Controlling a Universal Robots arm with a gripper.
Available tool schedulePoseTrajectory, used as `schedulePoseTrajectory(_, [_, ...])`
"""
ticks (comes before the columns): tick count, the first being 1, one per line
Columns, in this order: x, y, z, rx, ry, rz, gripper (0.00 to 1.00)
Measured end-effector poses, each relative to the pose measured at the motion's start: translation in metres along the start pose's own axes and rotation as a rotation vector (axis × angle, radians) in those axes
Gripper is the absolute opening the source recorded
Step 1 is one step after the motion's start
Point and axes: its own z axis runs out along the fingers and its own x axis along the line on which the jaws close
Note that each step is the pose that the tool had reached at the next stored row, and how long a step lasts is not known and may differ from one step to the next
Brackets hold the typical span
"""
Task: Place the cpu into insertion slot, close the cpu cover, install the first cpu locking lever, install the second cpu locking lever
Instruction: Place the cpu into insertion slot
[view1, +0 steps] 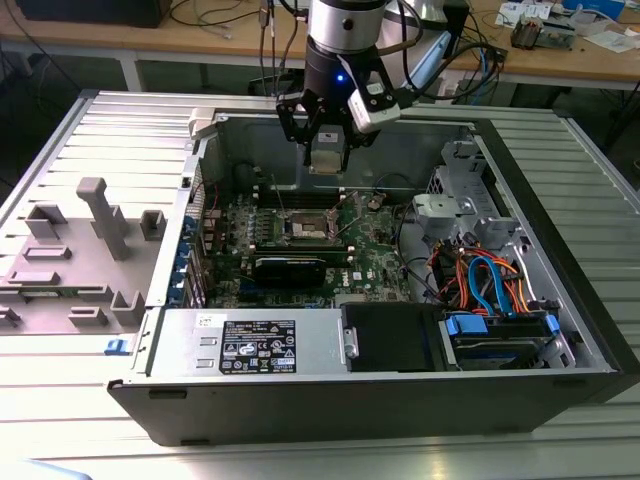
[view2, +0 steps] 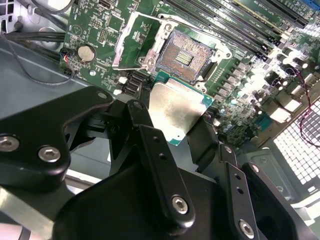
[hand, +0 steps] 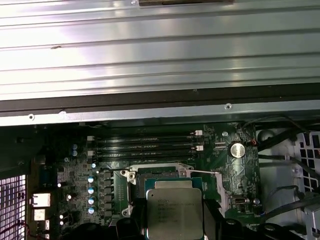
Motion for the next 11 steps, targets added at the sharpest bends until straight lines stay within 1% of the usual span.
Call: schedulePoseTrajectory(11, [0.0000,0.0000,0.0002,-0.0004,-0.0018,0.024,0.55])
